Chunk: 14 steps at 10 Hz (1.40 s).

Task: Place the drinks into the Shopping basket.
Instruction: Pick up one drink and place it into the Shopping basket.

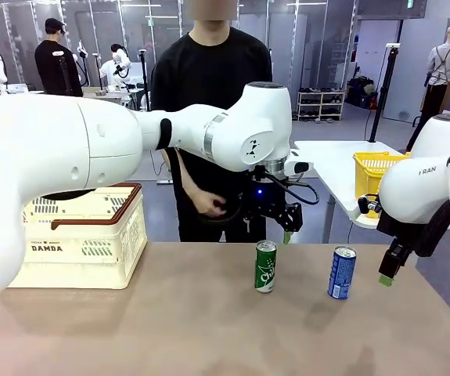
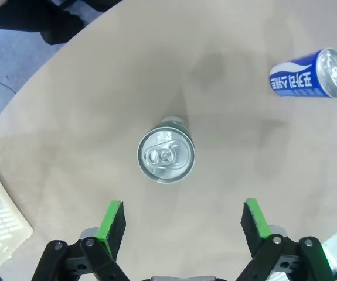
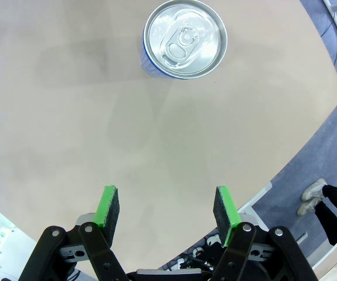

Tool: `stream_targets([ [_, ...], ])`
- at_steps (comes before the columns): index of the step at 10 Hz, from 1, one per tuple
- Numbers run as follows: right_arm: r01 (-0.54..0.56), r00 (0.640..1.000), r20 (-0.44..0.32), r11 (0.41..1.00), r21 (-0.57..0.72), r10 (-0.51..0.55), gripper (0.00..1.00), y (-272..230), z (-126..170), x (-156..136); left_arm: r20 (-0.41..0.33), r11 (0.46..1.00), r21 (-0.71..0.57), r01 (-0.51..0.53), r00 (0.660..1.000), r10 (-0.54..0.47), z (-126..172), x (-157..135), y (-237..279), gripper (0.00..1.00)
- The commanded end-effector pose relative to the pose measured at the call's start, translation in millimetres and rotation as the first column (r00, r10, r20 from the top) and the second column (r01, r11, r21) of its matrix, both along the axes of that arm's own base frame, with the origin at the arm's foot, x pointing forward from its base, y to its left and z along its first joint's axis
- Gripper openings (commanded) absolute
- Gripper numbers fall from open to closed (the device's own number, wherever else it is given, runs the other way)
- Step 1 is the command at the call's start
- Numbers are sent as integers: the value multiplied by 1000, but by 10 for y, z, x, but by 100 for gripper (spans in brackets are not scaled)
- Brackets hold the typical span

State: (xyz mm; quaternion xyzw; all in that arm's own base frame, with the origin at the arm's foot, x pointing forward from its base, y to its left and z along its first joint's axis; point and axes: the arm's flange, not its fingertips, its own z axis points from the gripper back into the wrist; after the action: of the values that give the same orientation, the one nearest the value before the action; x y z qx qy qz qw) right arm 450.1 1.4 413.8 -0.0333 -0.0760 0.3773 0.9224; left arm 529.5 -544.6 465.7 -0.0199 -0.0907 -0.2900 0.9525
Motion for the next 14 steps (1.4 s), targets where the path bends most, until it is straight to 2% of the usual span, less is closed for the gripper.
stream_targets([
  [1,1,1000,-1,1000,-1,-1,81,-7,-6,-7,-5,999,11,-40,999,40,115,157,-142,100],
  [2,1,1000,-1,1000,-1,-1,81,-7,-6,-7,5,999,20,-31,1000,31,120,162,-130,100],
  [3,1,1000,-1,1000,-1,-1,81,-7,-6,-7,1,1000,-1,-6,1000,6,-4,32,3,100],
  [6,1,1000,-1,1000,-1,-1,81,-7,-6,-7,1,1000,-1,-6,1000,6,-4,32,3,100],
  [8,1,1000,-1,1000,-1,-1,81,-7,-6,-7,16,1000,-19,4,1000,-4,-87,100,-15,100],
  [12,1,1000,-1,1000,-1,-1,81,-7,-6,-7,27,999,-11,-41,999,42,-339,254,-100,100],
  [14,1,1000,-1,1000,-1,-1,81,-7,-6,-7,5,999,-7,-52,999,52,-466,339,-119,100],
])
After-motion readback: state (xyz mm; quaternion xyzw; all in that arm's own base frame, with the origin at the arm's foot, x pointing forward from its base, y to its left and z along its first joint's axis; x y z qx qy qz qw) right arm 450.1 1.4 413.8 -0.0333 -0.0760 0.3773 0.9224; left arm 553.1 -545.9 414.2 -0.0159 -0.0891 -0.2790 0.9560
